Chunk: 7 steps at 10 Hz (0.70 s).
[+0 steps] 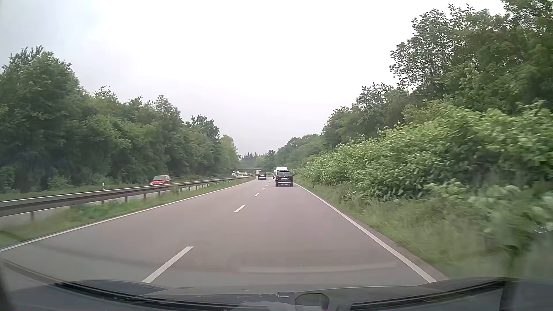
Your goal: Follow the waypoints while adhering to traffic rules and regulations
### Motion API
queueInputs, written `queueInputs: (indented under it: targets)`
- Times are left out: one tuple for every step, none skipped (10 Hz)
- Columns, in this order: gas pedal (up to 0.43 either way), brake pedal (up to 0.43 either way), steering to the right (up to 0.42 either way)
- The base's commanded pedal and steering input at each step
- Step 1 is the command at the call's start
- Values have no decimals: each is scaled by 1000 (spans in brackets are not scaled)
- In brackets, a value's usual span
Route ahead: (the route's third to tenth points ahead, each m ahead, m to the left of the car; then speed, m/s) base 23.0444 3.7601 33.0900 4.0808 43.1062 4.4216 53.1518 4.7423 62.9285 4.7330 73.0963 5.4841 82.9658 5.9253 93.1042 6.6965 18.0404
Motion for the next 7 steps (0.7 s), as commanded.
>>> queueInputs:
  targets:
    - [169, 0, -3]
    - [169, 0, -3]
    - [169, 0, -3]
    - [169, 0, -3]
    - [169, 0, -4]
    - [169, 0, -3]
    - [169, 0, -3]
